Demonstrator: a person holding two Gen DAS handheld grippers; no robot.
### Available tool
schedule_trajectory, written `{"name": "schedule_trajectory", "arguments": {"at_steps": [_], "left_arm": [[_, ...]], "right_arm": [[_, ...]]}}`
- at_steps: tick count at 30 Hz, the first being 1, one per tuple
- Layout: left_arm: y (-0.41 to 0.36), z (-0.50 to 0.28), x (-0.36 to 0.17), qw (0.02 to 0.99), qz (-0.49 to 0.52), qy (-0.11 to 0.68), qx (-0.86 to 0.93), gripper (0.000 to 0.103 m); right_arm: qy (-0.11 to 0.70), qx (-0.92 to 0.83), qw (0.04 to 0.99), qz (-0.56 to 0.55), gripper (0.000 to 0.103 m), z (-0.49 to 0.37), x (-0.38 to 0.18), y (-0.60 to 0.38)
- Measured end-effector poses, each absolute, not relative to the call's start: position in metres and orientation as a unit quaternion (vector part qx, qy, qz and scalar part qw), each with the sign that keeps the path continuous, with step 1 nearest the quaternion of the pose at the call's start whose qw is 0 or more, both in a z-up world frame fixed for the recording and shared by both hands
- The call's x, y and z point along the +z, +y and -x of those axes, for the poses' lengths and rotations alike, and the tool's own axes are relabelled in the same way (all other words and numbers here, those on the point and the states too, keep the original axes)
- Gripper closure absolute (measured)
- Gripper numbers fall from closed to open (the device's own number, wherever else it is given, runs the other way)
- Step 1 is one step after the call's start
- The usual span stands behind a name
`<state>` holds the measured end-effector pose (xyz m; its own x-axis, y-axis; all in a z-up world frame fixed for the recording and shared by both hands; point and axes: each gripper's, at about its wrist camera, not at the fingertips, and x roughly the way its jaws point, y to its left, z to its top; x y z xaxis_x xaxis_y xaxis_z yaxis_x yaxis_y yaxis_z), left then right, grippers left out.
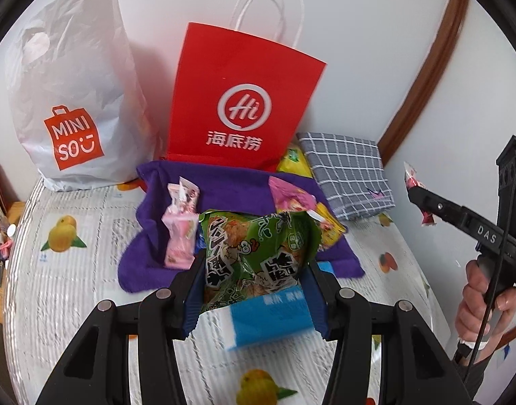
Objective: Organize snacks
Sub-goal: 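Lift both held packets and carry them over the purple towel, then lower both packets onto the purple towel and open both tools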
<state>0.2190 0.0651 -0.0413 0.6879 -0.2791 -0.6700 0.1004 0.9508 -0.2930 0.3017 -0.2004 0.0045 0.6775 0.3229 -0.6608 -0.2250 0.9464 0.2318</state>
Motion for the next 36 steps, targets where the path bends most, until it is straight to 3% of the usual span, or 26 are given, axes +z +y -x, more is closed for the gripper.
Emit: {"name": "schedule_trajectory", "arguments": {"at_steps": [9, 17, 35, 36], "left_arm": [[0.087, -0.257, -0.055, 0.904, 0.135, 0.395, -0.09, 0.053], [0.107, -0.279, -0.07, 0.901, 0.143, 0.403, -0.075, 0.053], [0.11, -0.345, -0.104, 0.89, 0.154, 0.424, -0.066, 0.053], [0.11, -0.349, -0.107, 0.888, 0.158, 0.427, -0.068, 0.053]], "right_arm": [[0.384, 0.188, 0.902, -0.063, 0.051, -0.356, -0.007, -0.16], [0.436, 0.235, 0.868, -0.027, 0.051, -0.388, -0.052, -0.115], [0.496, 0.256, 0.827, 0.065, 0.048, -0.402, -0.117, -0.065], [0.494, 0.255, 0.829, 0.068, 0.045, -0.402, -0.117, -0.065]]}}
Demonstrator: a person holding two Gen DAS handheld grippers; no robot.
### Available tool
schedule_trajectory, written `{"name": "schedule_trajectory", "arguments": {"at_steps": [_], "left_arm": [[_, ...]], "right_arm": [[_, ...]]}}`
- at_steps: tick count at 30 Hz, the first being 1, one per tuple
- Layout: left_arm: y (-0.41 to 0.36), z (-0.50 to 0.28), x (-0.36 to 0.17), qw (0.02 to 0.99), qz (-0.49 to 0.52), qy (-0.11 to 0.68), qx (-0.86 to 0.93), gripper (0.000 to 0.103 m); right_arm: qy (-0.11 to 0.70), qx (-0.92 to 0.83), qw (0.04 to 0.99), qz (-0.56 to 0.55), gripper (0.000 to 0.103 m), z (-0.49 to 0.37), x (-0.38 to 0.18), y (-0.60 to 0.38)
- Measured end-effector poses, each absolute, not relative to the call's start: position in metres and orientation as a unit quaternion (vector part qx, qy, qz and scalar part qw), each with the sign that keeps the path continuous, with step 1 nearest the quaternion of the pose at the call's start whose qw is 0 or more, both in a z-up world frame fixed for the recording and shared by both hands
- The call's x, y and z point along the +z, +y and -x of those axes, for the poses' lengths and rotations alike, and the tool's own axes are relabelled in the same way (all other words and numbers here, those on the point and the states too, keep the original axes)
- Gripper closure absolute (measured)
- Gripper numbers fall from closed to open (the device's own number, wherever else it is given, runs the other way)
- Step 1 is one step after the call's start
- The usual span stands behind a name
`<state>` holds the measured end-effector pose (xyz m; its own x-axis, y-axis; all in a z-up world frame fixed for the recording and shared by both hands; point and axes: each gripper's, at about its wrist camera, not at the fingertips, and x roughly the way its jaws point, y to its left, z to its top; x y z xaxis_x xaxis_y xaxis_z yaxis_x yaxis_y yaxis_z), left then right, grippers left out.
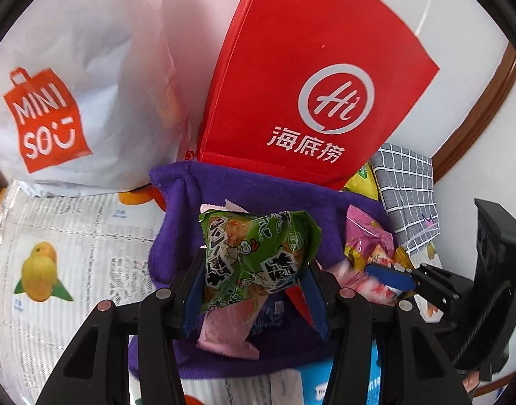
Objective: Organize snacks
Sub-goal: 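Lower both packets onto the purple towel and open both tools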
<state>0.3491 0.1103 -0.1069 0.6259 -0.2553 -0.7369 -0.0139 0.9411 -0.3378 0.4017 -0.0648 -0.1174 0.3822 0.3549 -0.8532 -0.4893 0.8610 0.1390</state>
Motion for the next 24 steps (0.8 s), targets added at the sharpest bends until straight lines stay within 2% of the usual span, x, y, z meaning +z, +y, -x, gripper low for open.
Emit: {"name": "schedule_trajectory", "arguments": {"at_steps": [1, 2, 12, 24], "left_arm": [[0.109, -0.352, -0.109, 0.887, 0.157, 0.43, -0.069, 0.053], [0.108, -0.354, -0.111, 0.886, 0.155, 0.432, -0.069, 0.053], [0.104, -0.368, -0.124, 0.879, 0.159, 0.443, -0.074, 0.053], [0.095, -0.375, -0.129, 0.881, 0.141, 0.446, -0.071, 0.052]], "right_arm": [[0.492, 0.255, 0.829, 0.07, 0.037, -0.402, -0.117, -0.065], [0.491, 0.256, 0.83, 0.07, 0.034, -0.402, -0.117, -0.065], [0.442, 0.242, 0.863, 0.04, 0.034, -0.399, -0.079, -0.097], [0.435, 0.224, 0.872, 0.023, 0.033, -0.402, -0.071, -0.115]]}}
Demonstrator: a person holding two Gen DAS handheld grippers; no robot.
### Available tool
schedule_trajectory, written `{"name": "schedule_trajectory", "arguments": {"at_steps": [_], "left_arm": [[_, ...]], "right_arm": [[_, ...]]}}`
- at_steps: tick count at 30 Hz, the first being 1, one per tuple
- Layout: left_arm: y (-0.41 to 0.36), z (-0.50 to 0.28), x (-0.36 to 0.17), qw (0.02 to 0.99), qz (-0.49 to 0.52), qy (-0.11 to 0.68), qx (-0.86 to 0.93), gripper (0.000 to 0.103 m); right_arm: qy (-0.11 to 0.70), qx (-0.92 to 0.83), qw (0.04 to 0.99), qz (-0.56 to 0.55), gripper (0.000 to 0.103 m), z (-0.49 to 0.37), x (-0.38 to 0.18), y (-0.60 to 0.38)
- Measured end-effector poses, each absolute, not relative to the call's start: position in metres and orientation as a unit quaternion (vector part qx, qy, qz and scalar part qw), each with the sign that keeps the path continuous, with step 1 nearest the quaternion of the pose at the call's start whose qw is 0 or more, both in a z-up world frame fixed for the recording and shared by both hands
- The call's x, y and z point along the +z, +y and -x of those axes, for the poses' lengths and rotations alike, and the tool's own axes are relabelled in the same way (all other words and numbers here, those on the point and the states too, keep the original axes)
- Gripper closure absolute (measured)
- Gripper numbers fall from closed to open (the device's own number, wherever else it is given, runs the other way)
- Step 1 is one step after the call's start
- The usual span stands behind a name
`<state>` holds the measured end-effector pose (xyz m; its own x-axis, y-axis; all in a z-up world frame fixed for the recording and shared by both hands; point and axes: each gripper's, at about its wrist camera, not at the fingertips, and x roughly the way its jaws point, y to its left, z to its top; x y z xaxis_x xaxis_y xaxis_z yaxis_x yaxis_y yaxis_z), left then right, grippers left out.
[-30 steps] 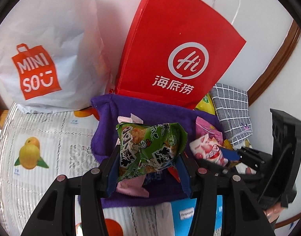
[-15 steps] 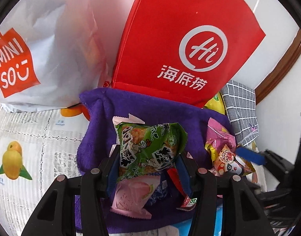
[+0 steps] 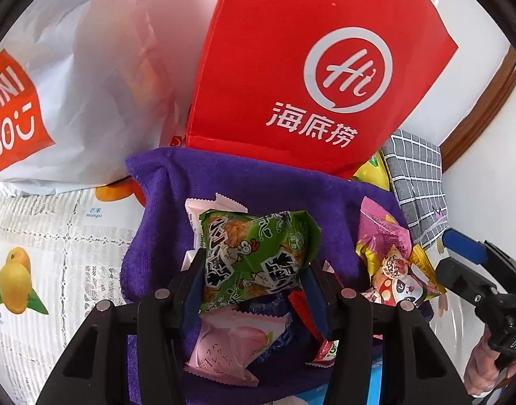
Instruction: Organize snacks
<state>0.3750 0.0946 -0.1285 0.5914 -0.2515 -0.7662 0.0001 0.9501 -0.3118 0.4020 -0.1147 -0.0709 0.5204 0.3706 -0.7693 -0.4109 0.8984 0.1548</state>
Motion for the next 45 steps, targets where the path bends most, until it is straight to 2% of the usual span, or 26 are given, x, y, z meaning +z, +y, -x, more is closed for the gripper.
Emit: {"name": "schedule_trajectory", "arguments": {"at_steps": [10, 18, 30, 35, 38, 45], "left_arm": [[0.087, -0.367, -0.116, 0.887, 0.121, 0.44, -0.069, 0.031], [0.083, -0.33, -0.081, 0.898, 0.107, 0.421, -0.07, 0.03], [0.064, -0.235, -0.053, 0.903, 0.111, 0.409, -0.073, 0.03], [0.053, -0.199, -0.047, 0.905, 0.105, 0.406, -0.07, 0.025], [0.046, -0.176, -0.041, 0.909, 0.092, 0.401, -0.065, 0.019], [0.035, -0.13, -0.03, 0.917, 0.08, 0.388, -0.055, 0.011]], "right_arm": [[0.442, 0.215, 0.871, 0.025, 0.033, -0.404, -0.074, -0.117], [0.413, 0.186, 0.891, 0.022, 0.033, -0.379, -0.041, -0.128], [0.413, 0.143, 0.9, -0.006, 0.03, -0.278, -0.012, -0.168], [0.427, 0.113, 0.897, -0.028, 0.029, -0.242, -0.017, -0.183], [0.428, 0.102, 0.897, -0.037, 0.022, -0.217, -0.017, -0.191], [0.427, 0.082, 0.899, -0.048, 0.021, -0.171, -0.01, -0.205]]}}
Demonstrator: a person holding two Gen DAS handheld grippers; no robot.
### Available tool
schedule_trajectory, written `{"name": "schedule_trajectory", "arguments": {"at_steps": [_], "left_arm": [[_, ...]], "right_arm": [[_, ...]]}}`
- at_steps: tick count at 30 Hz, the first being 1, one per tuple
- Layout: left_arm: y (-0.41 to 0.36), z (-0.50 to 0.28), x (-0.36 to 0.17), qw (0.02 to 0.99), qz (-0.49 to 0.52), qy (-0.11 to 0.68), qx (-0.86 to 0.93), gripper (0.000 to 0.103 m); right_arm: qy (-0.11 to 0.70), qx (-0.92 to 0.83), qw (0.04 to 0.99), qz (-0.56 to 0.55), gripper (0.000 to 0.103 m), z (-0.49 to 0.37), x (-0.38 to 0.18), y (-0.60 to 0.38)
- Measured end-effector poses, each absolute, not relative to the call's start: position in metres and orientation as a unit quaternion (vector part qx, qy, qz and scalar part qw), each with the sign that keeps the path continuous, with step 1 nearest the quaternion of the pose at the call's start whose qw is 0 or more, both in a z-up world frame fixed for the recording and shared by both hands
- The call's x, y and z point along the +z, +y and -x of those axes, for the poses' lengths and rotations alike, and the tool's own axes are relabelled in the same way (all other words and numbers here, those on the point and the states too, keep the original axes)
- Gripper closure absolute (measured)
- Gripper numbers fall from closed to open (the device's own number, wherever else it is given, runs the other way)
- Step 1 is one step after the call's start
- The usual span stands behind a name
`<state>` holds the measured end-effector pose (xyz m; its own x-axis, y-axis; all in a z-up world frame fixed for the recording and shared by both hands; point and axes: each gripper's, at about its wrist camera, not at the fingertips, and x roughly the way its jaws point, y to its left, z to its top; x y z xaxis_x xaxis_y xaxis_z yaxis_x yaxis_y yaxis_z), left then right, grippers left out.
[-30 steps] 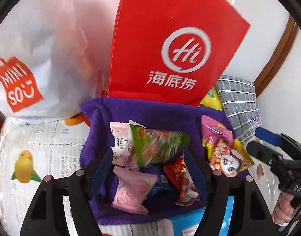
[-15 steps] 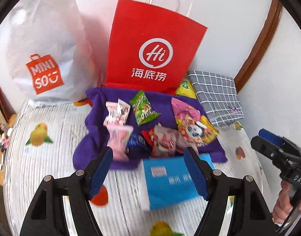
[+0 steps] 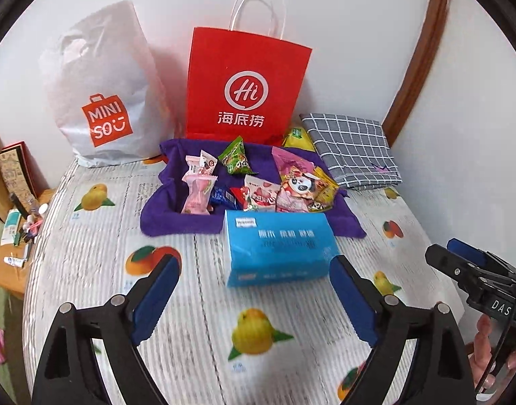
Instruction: Organize snacks
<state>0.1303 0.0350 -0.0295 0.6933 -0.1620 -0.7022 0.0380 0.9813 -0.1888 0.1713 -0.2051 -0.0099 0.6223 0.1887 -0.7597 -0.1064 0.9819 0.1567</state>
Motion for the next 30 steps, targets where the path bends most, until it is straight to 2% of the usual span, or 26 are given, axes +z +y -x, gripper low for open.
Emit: {"name": "schedule_trajectory", "arguments": {"at_steps": [2, 6, 16, 30], "left_arm": [[0.032, -0.119, -0.027, 0.92, 0.072, 0.382, -0.046, 0.009], [0.024, -0.095, -0.02, 0.926, 0.058, 0.372, -0.038, 0.008], [0.003, -0.059, -0.003, 0.939, 0.029, 0.341, -0.026, 0.006], [-0.005, -0.05, 0.003, 0.943, 0.029, 0.332, -0.027, 0.006]], "right_arm": [[0.419, 0.079, 0.903, -0.043, 0.019, -0.155, -0.006, -0.206], [0.393, 0.075, 0.916, -0.041, 0.0, -0.126, 0.005, -0.209], [0.383, 0.065, 0.92, -0.046, 0.0, -0.098, 0.017, -0.223], [0.373, 0.061, 0.925, -0.047, 0.0, -0.087, 0.025, -0.228]]}}
